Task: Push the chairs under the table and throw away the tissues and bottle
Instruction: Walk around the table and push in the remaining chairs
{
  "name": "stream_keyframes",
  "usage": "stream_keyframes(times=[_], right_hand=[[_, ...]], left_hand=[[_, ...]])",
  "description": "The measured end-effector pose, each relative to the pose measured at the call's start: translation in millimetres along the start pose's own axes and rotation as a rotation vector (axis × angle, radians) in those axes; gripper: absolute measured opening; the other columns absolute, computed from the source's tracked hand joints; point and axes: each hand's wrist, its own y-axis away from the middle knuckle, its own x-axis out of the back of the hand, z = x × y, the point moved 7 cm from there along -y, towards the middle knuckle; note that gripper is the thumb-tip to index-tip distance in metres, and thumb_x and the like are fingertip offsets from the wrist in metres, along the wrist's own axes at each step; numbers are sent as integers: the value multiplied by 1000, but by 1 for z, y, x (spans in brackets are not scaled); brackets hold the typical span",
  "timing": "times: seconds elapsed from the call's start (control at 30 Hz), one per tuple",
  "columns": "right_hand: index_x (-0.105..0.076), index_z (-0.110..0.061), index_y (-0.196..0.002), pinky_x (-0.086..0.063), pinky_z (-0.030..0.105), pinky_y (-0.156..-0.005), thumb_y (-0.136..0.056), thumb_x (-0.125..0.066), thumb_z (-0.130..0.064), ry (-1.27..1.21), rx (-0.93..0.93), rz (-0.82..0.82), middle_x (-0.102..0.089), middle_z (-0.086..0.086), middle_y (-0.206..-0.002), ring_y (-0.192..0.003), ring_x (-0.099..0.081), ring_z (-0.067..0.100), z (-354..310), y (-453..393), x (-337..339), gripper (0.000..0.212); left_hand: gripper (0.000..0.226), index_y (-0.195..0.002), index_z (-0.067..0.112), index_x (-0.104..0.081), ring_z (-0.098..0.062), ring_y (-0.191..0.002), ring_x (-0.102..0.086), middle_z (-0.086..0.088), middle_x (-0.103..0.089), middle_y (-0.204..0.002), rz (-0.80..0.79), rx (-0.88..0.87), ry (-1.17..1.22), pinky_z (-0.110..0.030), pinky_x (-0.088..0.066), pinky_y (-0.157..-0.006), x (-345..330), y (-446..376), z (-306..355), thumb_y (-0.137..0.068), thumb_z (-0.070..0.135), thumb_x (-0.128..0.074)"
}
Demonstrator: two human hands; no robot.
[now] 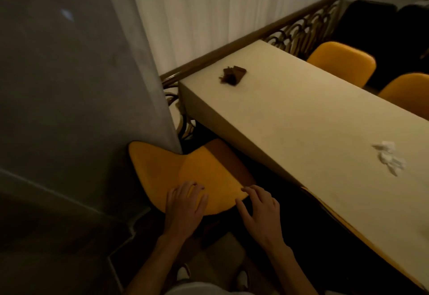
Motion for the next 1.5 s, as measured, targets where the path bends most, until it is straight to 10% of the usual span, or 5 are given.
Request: stream_keyframes(times=[0.87,1.5], right_hand=[[-50,-39,-134,-35,44,-107,-92,-31,-73,6,-137,-136,-51,-6,-141,-133,-43,15,-154,-75,-173,57],[-53,-38,-133,-33,37,-106,-93,-31,-70,-61,-498,-5,-52,-11,-136,-129,-44,10,-182,-100,-223,56]], left_hand=[[38,-122,30,-58,-18,-121,-49,4,-55,-128,-139,1,-6,-39,-36,-100,40,-60,-245,-103,44,-29],[37,-117,24,-65,-25,-115,-54,-4,-60,-123,-404,-443,5,-46,-36,-103,4,-135,-310,-100,42,-38]])
